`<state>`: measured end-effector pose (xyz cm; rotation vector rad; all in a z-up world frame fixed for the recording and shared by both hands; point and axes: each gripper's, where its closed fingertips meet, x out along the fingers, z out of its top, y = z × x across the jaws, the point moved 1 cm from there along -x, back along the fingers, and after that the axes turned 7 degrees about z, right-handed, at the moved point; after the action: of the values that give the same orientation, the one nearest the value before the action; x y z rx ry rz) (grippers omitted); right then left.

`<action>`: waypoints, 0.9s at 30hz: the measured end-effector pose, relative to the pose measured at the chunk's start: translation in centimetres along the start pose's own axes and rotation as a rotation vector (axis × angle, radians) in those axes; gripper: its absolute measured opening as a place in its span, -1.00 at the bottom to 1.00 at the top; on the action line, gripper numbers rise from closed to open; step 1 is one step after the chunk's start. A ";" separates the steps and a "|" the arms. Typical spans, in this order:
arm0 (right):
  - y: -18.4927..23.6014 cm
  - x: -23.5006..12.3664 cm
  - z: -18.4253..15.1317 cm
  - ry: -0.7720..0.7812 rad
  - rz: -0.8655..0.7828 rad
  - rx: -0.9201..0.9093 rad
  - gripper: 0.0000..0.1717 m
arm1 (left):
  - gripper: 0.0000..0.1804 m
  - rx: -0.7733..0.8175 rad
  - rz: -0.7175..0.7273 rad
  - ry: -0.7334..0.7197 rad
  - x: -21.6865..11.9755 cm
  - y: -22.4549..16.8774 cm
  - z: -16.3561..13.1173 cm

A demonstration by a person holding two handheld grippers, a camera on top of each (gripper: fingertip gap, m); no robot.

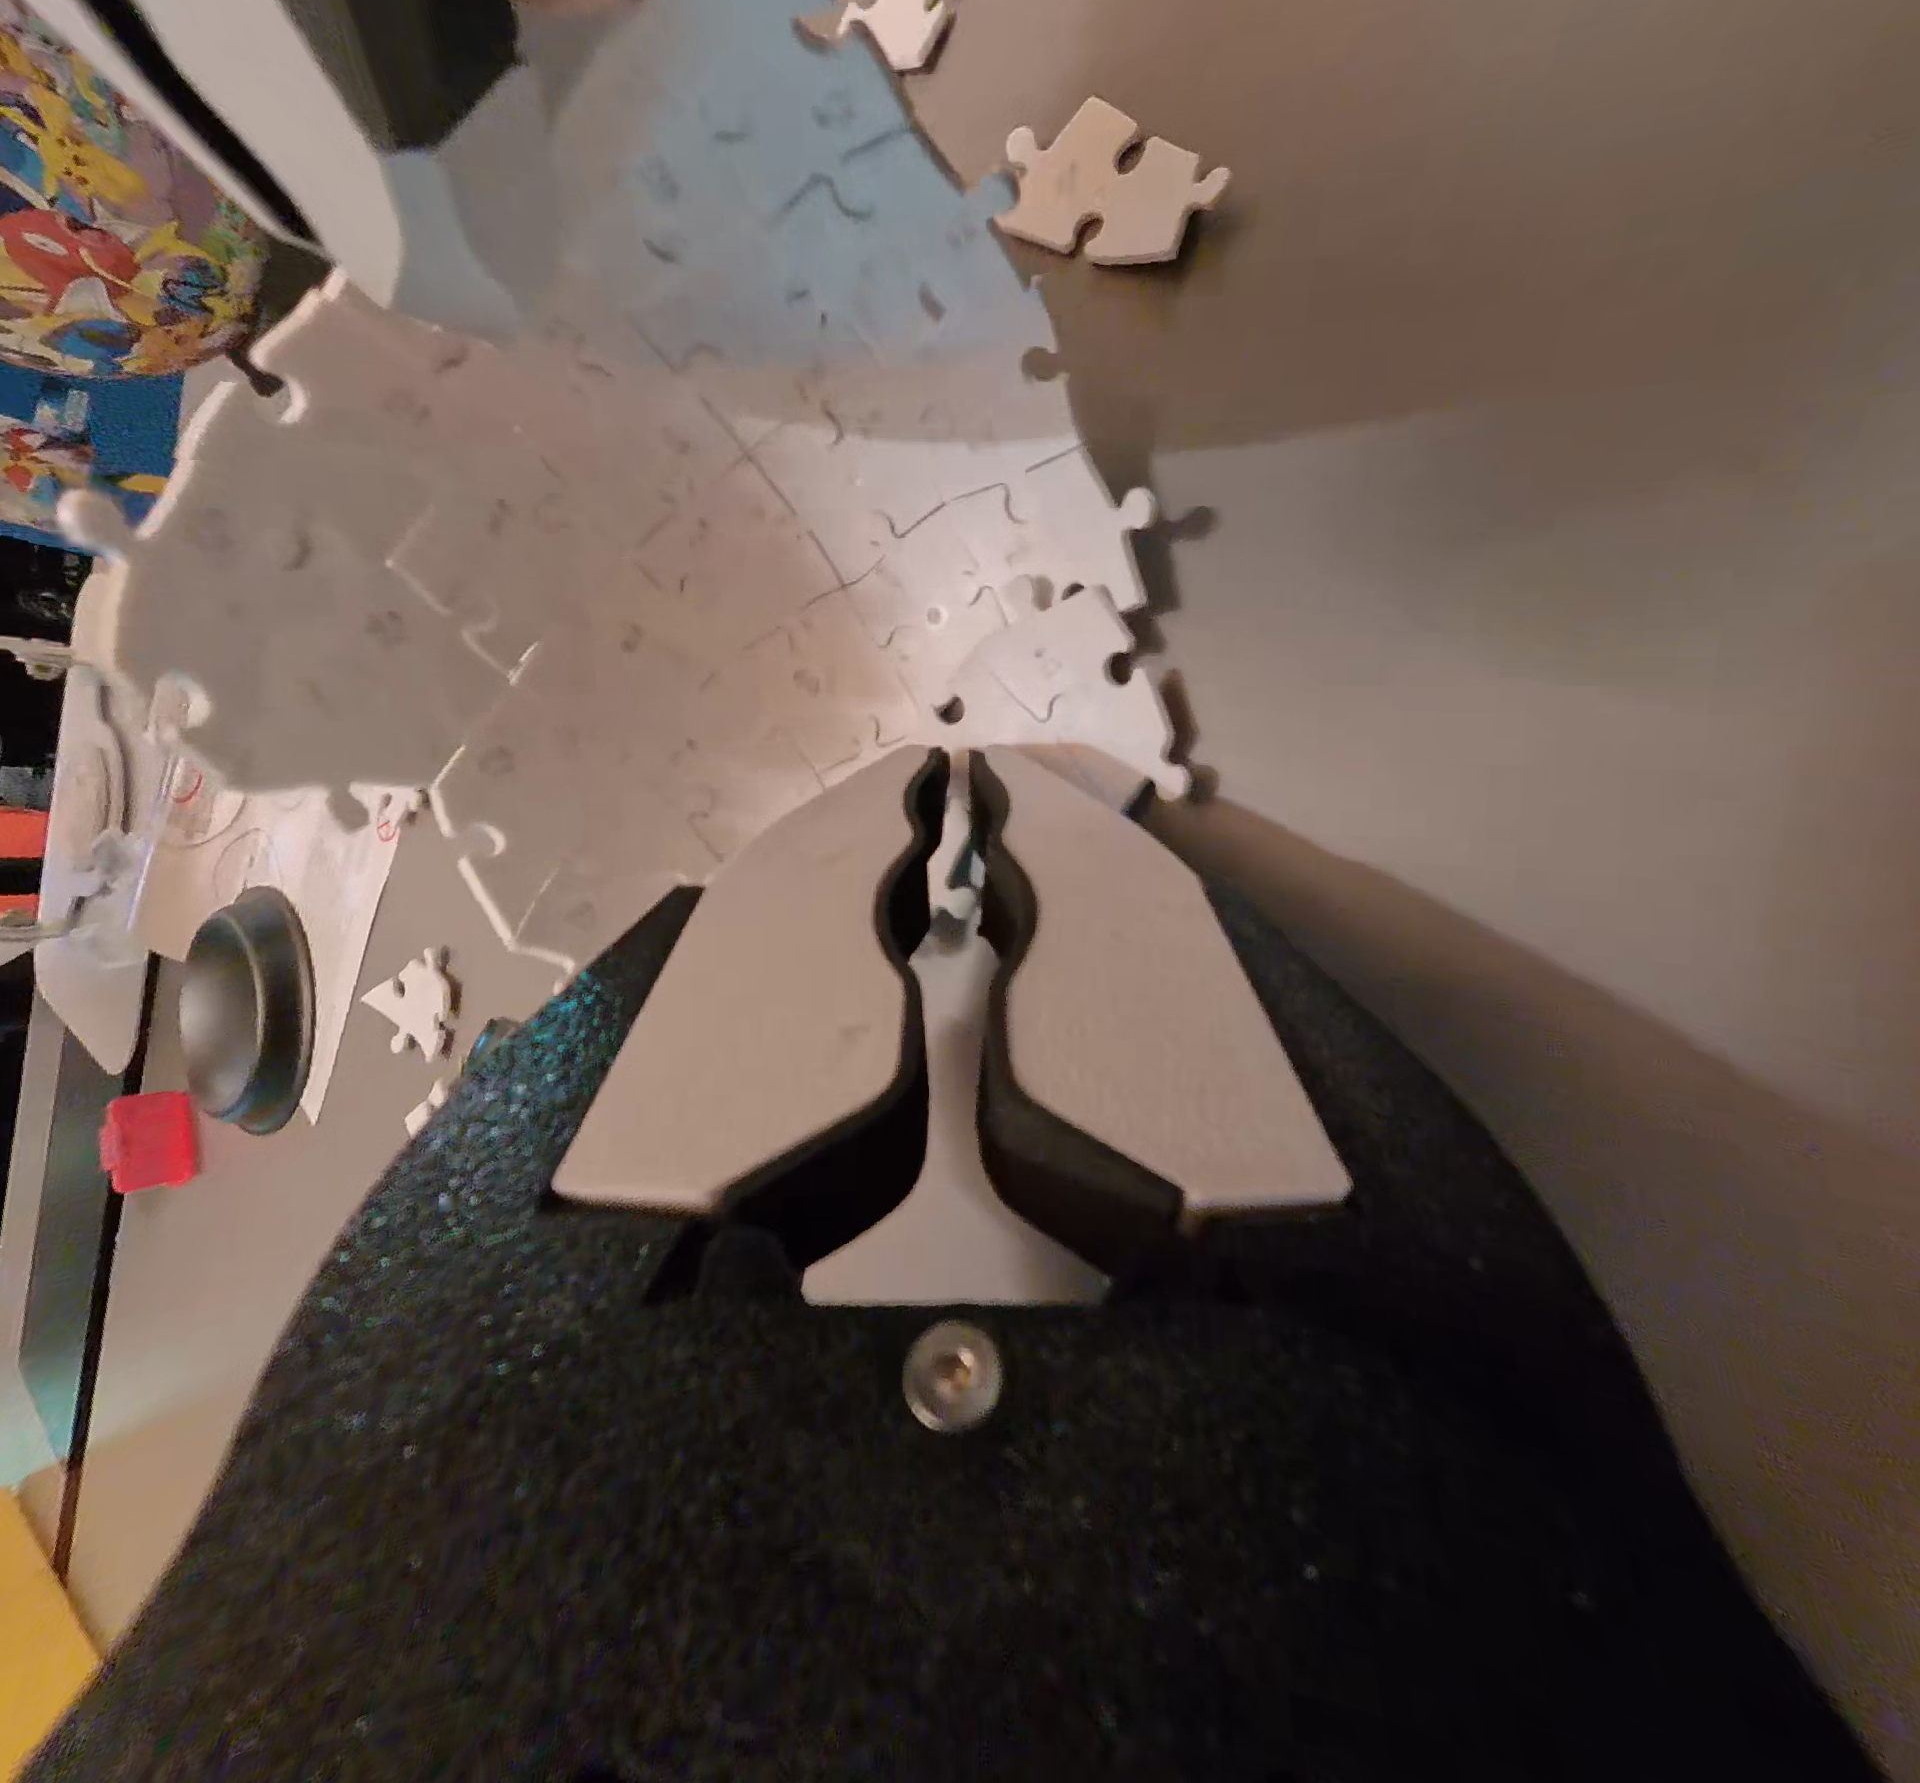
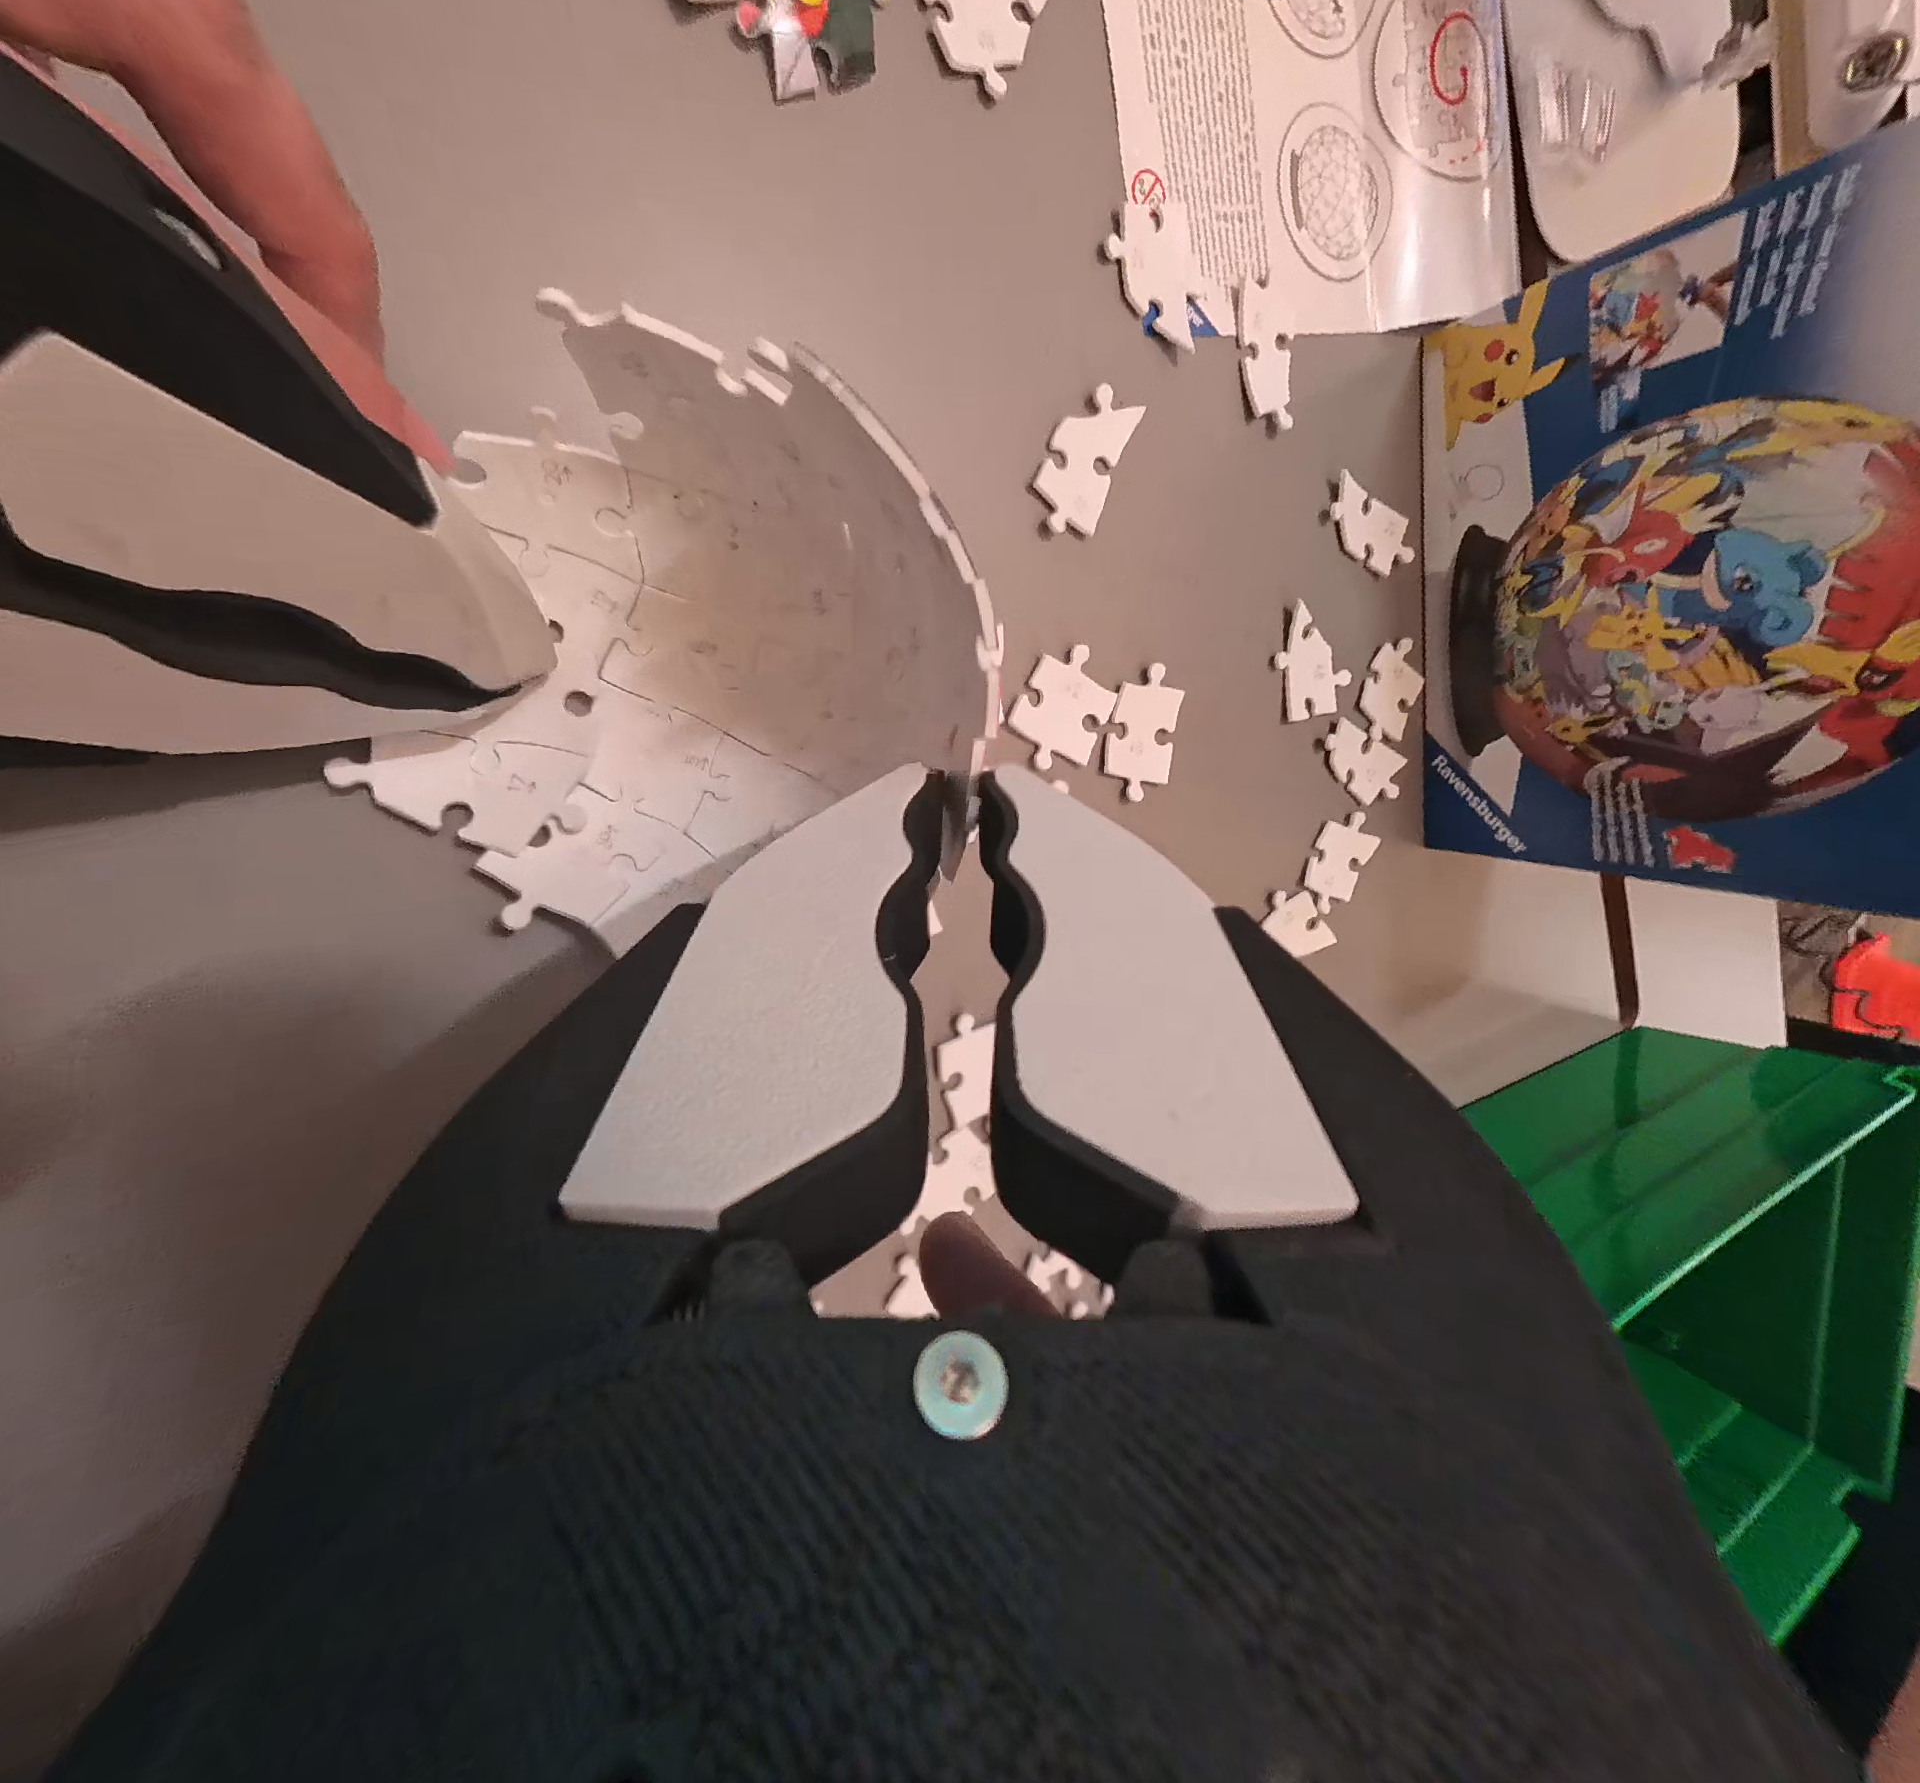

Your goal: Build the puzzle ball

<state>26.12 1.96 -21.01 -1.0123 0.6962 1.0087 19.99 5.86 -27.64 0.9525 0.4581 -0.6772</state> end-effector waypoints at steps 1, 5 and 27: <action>0.0 0.0 0.2 0.001 0.001 -0.013 -0.93 | -0.97 0.001 -0.006 -0.001 0.0 0.0 0.0; -0.1 0.2 0.6 0.014 0.001 -0.055 -0.93 | -0.97 0.011 -0.025 0.008 0.0 0.1 -0.2; -0.4 0.5 2.0 -0.014 -0.010 -0.130 -0.93 | -1.00 -0.055 0.003 -0.032 0.7 0.2 0.3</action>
<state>26.76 3.93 -20.55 -1.1190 0.6197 1.0617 20.62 5.45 -27.78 0.8895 0.4453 -0.6731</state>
